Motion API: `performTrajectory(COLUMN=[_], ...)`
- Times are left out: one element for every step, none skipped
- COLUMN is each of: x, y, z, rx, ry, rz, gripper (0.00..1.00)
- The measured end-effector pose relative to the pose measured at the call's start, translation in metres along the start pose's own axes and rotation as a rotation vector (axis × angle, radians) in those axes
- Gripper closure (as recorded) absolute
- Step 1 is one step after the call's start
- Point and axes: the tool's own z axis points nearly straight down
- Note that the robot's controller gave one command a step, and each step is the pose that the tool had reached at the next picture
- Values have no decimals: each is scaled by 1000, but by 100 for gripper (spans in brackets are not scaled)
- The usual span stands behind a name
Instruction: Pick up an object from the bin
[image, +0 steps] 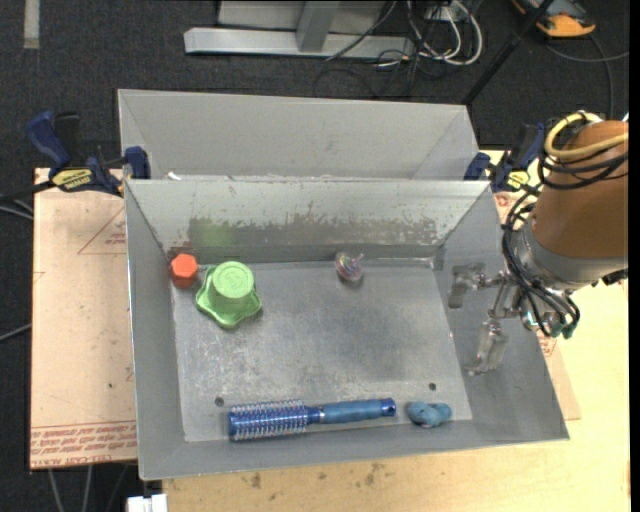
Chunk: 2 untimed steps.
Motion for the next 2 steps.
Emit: performTrajectory(x=[13, 28], y=[74, 109], z=[133, 161], rx=[-2, -1], ry=[1, -16], rz=[-81, 167], gripper=[0, 0])
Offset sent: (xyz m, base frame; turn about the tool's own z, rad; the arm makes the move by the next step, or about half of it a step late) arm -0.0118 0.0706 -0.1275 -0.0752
